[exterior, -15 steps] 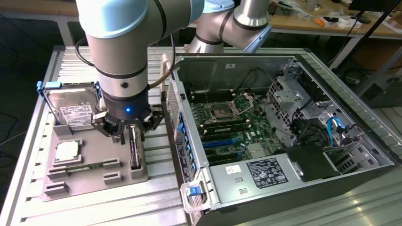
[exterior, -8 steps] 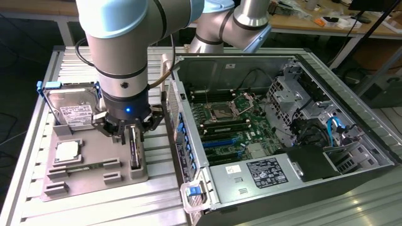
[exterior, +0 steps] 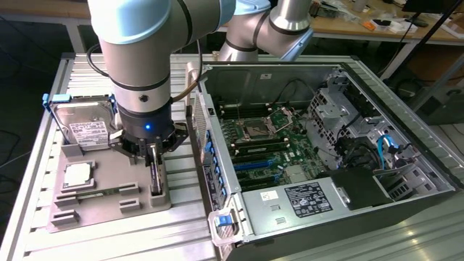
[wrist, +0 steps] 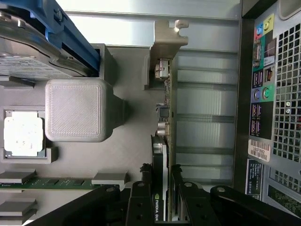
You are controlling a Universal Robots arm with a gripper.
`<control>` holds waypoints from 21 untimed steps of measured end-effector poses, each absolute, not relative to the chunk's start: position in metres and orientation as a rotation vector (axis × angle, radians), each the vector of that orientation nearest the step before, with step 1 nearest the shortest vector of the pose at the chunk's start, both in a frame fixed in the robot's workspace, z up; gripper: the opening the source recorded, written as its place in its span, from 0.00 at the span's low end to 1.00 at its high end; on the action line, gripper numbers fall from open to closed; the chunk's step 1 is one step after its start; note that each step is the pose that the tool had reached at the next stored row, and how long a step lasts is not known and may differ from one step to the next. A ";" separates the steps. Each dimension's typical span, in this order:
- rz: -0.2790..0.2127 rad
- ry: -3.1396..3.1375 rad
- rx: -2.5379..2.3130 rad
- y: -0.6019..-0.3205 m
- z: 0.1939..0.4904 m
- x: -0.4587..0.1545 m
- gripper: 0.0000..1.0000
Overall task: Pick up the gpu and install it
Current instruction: 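Pick up the gpu and move the gpu toward the slot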
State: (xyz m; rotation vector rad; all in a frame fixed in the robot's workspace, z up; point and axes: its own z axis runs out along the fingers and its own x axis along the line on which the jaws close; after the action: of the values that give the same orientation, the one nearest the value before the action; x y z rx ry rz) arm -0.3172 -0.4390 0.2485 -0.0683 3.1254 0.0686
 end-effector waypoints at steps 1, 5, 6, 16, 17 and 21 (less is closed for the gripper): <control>0.069 3.125 -0.068 -0.439 0.249 -0.317 0.27; 0.069 3.125 -0.068 -0.439 0.249 -0.317 0.27; 0.069 3.125 -0.068 -0.439 0.250 -0.317 0.27; 0.065 3.125 -0.068 -0.438 0.272 -0.317 0.27; 0.064 3.125 -0.068 -0.438 0.274 -0.317 0.27; 0.062 3.125 -0.068 -0.438 0.284 -0.317 0.27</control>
State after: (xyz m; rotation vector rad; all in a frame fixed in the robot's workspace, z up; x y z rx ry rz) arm -0.3172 -0.4384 0.2835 -0.0684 3.1254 0.0616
